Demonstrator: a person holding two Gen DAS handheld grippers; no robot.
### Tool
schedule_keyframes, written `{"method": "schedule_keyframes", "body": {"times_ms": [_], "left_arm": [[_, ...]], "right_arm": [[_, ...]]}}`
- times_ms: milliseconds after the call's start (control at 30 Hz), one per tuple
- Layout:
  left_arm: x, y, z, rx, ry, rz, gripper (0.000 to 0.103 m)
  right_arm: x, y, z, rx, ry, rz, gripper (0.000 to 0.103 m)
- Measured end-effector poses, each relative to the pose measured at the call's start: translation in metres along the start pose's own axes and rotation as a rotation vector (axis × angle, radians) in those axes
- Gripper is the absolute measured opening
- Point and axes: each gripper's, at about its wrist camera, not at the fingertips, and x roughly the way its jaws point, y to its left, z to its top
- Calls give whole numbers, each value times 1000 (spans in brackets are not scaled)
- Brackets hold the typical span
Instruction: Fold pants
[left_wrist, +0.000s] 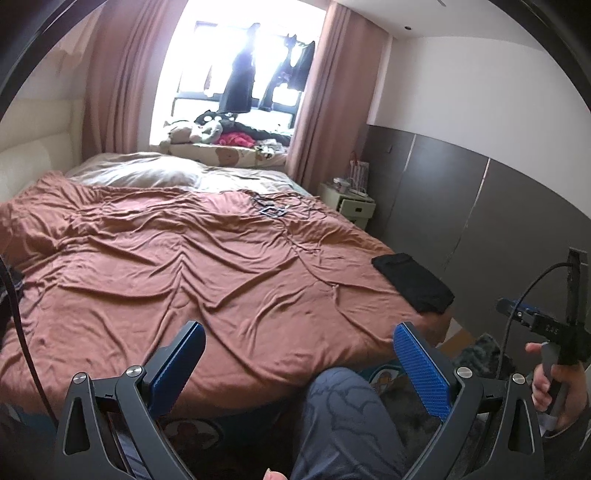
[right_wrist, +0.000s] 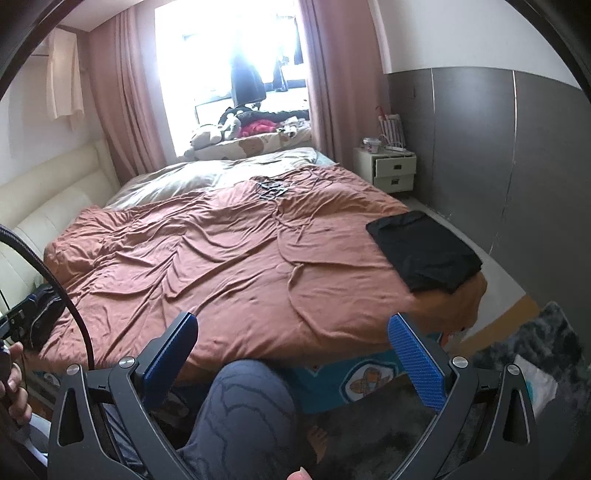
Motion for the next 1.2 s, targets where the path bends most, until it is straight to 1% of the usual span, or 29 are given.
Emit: {"method": "schedule_keyframes", "body": {"times_ms": [67,133,200,267,333,433,567,767,800,1033,1100,1200], "left_arm": [[0,2,-10,6,2,19,103],[2,3,-17,14,20,39,103],[0,5,-24,14,21,47,103],[-4,6,-30,24,10,77,103],[-8,6,-34,29,-1,88,103],[-17,4,-41,48,-31,108,103],[-25,3,-52,66,-57,115,103],[-37,4,-67,77,-95,137,103],[-38,4,-68,79,-97,140,103],[-42,2,-72,91,-104,146,103],[-42,1,-72,88,-103,136,103],[-44,-2,-73,98,-113,148,103]], "right_arm": [[-1,3,-7,-2,-5,-12,103],[-6,5,-16,8,-18,-18,103],[-7,7,-23,18,-22,-17,103],[-7,10,-29,21,-23,-23,103],[-9,13,-35,18,-27,-31,103],[-9,19,-42,21,-25,-19,103],[-11,25,-50,19,-27,1,103],[-14,33,-60,-8,-61,24,103],[-14,32,-65,-4,-62,23,103],[-9,34,-74,-3,-64,21,103],[-9,34,-75,-5,-62,15,103],[-11,35,-74,-1,-65,14,103]]}}
